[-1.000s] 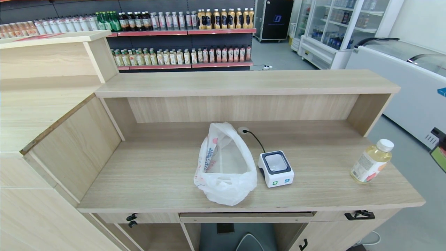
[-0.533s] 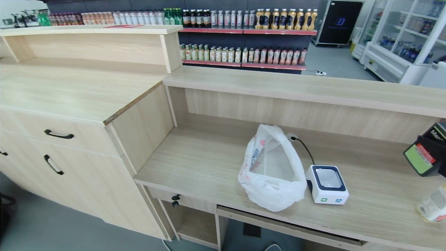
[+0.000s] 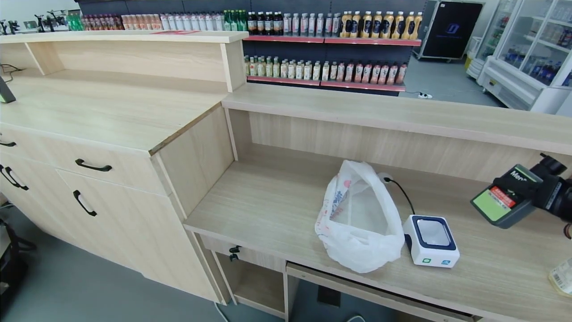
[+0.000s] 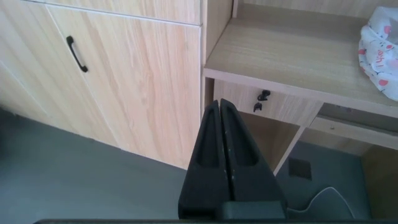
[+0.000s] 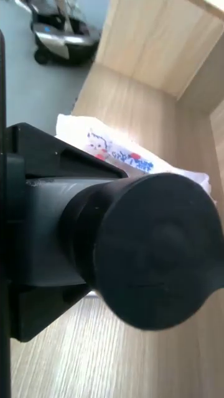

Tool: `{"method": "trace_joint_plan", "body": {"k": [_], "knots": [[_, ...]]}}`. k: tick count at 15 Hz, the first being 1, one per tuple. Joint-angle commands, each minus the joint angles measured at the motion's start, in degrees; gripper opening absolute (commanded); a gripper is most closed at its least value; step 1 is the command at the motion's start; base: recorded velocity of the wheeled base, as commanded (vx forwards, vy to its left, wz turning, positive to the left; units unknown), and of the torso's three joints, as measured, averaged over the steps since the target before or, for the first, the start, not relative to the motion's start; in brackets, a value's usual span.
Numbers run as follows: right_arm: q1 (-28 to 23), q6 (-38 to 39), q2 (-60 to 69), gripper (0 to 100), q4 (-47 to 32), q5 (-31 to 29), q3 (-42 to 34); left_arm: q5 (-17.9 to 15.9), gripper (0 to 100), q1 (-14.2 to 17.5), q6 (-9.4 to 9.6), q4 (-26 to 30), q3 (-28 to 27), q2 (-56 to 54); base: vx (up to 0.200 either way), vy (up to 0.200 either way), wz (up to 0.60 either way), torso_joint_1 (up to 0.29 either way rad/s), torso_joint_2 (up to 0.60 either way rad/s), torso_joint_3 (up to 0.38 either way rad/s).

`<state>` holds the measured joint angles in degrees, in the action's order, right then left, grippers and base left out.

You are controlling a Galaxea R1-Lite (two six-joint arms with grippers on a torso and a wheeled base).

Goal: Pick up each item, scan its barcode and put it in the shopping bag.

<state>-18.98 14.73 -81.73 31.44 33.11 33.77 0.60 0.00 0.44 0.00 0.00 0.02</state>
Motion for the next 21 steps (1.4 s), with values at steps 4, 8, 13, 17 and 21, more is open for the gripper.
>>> {"method": "trace_joint_plan", "body": {"k": [4,8,13,17,21], "knots": [[-6.51,-0.40,-14.69,0,14.53,13.65,0.86,0.02,0,0.00,0.00,0.00,0.00,-0.02,0.000,0.000,0.00,0.000,0.00,0.000],[-8.88,-2.69,-20.84,0,17.08,19.45,0.25,0.02,0,0.00,0.00,0.00,0.00,-0.02,0.000,0.000,0.00,0.000,0.00,0.000],[-8.97,-5.15,-22.07,0,16.99,22.09,-2.22,0.02,0,0.00,0.00,0.00,0.00,-0.02,0.000,0.000,0.00,0.000,0.00,0.000],[-9.32,-5.15,-23.57,0,17.08,22.17,-1.60,0.02,0,0.00,0.00,0.00,0.00,-0.02,0.000,0.000,0.00,0.000,0.00,0.000],[-8.88,-4.71,-26.91,0,16.72,22.17,2.00,0.02,0,0.00,0.00,0.00,0.00,-0.02,0.000,0.000,0.00,0.000,0.00,0.000]]}}
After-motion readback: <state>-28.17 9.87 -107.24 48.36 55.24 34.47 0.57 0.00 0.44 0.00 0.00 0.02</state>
